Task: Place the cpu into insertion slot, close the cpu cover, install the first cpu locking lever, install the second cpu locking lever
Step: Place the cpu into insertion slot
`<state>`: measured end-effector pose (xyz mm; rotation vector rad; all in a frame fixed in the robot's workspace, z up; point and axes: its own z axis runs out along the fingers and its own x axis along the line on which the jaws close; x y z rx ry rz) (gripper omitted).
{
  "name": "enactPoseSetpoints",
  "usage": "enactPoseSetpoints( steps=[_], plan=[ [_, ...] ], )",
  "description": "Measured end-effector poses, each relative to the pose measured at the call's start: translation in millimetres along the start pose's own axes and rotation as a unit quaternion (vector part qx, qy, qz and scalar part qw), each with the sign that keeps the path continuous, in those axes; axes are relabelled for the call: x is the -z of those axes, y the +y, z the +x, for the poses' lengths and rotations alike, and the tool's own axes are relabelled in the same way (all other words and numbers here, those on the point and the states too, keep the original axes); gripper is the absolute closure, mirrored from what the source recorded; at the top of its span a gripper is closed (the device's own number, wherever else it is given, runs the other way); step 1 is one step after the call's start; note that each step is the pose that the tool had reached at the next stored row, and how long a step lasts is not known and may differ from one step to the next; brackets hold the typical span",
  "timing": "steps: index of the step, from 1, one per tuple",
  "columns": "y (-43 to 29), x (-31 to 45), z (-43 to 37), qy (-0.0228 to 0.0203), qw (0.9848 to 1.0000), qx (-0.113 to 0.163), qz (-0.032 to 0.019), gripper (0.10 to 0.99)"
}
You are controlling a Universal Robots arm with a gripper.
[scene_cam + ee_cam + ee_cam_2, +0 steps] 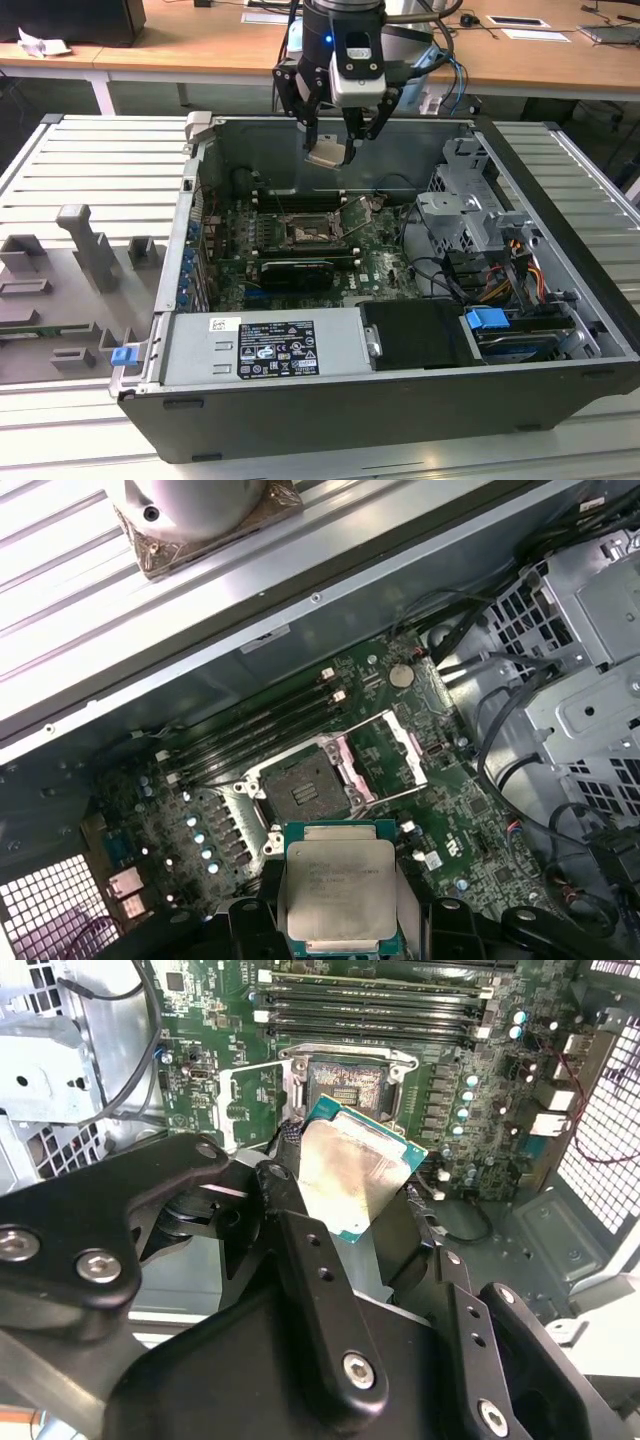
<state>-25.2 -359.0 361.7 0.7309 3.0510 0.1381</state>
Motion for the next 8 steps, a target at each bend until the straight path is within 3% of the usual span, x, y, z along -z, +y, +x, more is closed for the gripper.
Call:
enactPoseSetpoints(
  steps=[8],
  plan=[
    [-0.1,-0.7,0.0,-0.0013,0.9999,-0.015,-0.0003,0.557]
  ],
)
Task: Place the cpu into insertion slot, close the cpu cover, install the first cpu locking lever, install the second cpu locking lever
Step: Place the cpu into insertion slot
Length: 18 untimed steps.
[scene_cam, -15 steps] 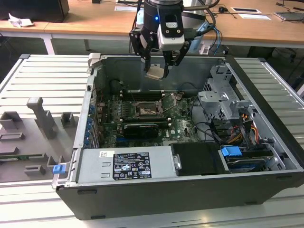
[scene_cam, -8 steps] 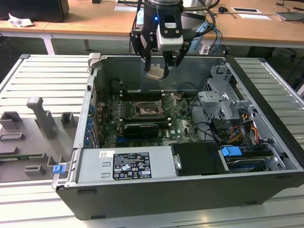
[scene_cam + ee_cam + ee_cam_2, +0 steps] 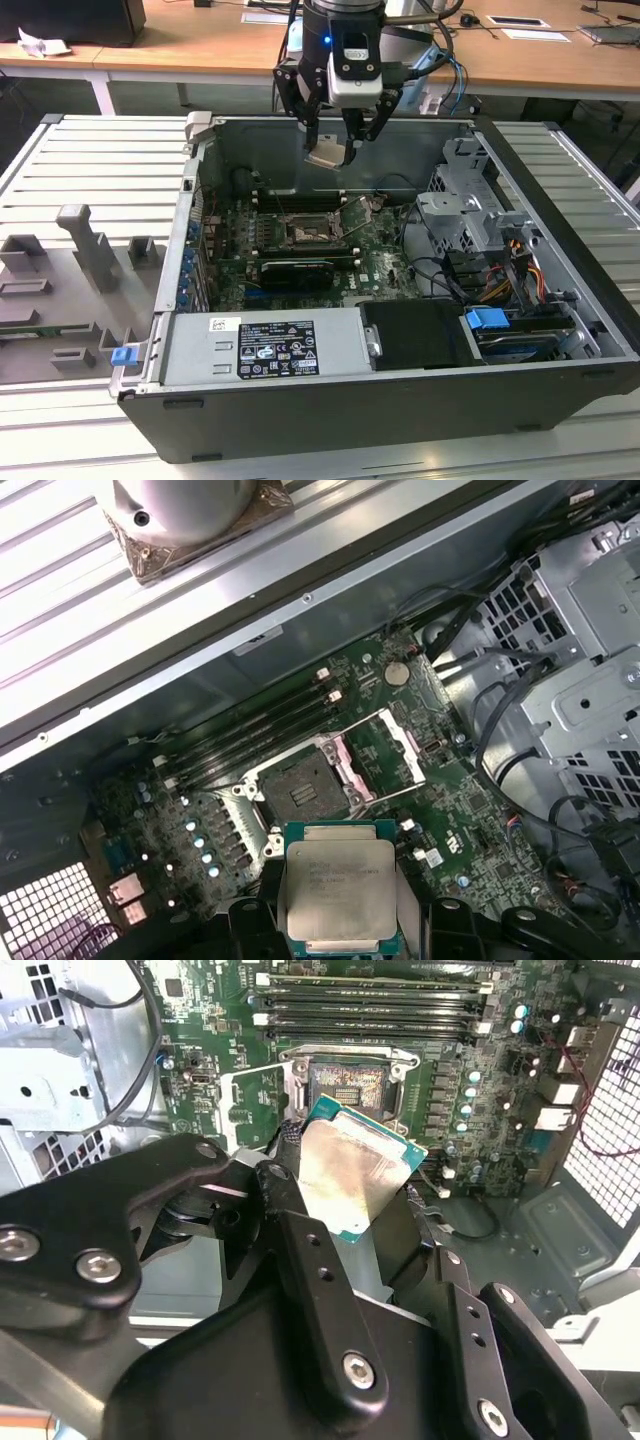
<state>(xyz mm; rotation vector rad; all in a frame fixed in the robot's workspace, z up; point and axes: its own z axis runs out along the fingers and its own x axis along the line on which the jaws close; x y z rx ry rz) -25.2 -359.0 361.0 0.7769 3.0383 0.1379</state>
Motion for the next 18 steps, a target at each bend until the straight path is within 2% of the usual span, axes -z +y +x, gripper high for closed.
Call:
enactPoseSetpoints(
  steps=[8,11,18],
  plan=[
    [-0.1,-0.8,0.0,-0.0022,0.9997,-0.026,-0.0005,0.557],
    [-0.1,-1.7,-0.1,-0.0046,0.9986,-0.053,-0.001,0.557],
    [-0.2,-2.3,0.0,-0.0068,0.9969,-0.079,-0.0016,0.557]
  ],
)
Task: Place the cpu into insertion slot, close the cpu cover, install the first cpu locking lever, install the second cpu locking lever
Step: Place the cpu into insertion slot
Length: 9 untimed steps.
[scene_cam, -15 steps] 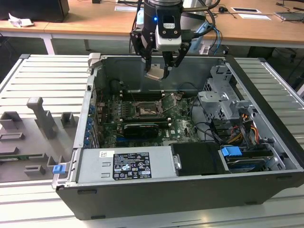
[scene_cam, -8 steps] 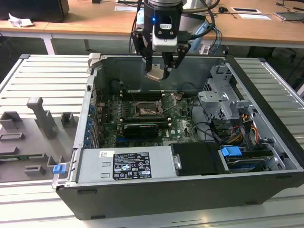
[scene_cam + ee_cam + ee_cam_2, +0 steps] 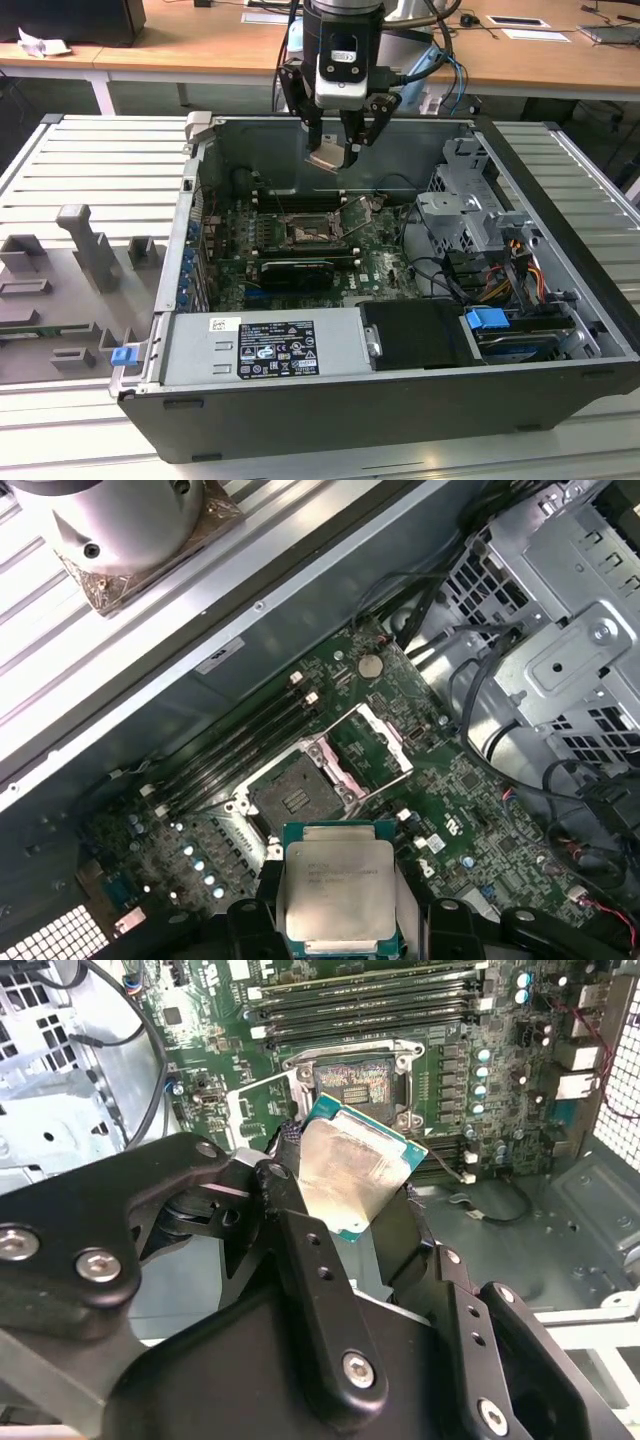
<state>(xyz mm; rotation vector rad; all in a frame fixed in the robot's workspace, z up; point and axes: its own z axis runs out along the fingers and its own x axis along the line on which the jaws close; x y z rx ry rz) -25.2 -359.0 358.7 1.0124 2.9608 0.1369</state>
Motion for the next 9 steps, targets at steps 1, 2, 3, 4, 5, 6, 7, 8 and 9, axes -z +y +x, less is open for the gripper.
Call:
enactPoseSetpoints(
  steps=[1,2,3,4,5,6,7,8,9],
  plan=[
    [0.0,-0.1,0.0,-0.0003,1.0,-0.003,-0.0001,0.557],
    [0.0,-0.2,0.0,-0.0008,1.0,-0.009,-0.0002,0.557],
    [0.0,-0.3,0.0,-0.0012,0.9999,-0.014,-0.0003,0.557],
    [0.0,-0.4,0.0,-0.0016,0.9998,-0.019,-0.0004,0.557],
    [0.0,-0.5,0.0,-0.0019,0.9998,-0.022,-0.0004,0.557],
    [0.0,-0.5,0.0,-0.0022,0.9997,-0.026,-0.0005,0.557],
    [0.0,-0.6,0.0,-0.0026,0.9995,-0.03,-0.0006,0.557],
    [-0.1,-0.8,0.0,-0.003,0.9994,-0.035,-0.0007,0.557],
    [-0.1,-0.9,0.0,-0.0036,0.9991,-0.041,-0.0008,0.557]
  ],
)
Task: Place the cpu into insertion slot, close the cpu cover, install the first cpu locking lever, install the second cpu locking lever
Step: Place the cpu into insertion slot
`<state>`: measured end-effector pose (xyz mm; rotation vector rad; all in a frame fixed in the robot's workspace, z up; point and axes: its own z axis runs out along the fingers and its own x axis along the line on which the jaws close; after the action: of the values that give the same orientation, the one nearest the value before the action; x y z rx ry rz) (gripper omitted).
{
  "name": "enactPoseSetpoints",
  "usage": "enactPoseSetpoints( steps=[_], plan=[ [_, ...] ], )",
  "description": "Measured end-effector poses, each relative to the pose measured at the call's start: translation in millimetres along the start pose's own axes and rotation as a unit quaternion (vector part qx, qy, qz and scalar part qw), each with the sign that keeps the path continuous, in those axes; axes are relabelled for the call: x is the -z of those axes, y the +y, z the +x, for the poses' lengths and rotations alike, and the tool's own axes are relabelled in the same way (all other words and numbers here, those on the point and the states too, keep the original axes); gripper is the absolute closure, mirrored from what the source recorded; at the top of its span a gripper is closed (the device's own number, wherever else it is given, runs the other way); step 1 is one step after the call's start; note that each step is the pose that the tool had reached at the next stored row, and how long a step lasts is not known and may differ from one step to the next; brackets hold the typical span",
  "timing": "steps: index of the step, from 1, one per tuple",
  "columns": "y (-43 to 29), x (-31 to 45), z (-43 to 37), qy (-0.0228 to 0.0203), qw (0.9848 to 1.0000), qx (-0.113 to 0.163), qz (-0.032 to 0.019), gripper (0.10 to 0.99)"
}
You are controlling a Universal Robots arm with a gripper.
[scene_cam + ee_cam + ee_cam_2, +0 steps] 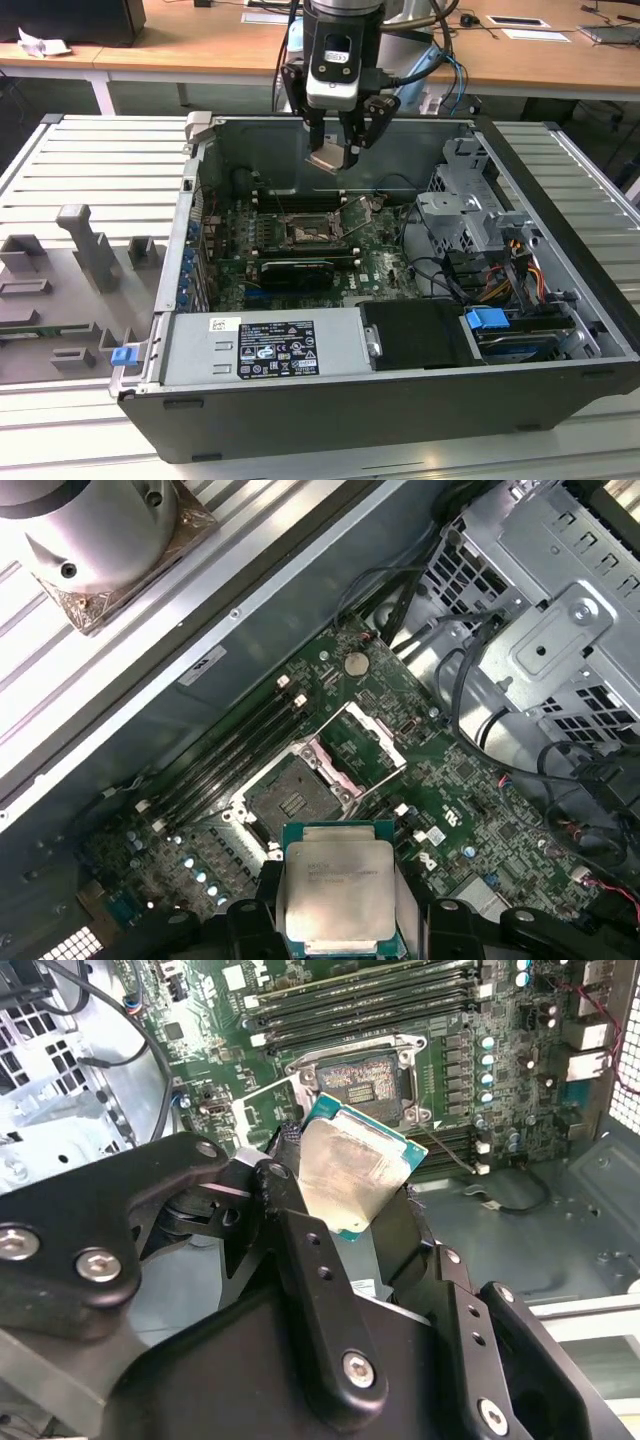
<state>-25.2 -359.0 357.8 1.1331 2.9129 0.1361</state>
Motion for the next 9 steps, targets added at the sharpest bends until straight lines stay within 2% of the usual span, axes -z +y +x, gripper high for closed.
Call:
enactPoseSetpoints(
  steps=[9],
  plan=[
    [-0.1,-0.9,0.0,-0.0032,0.9993,-0.037,-0.0007,0.557]
  ],
)
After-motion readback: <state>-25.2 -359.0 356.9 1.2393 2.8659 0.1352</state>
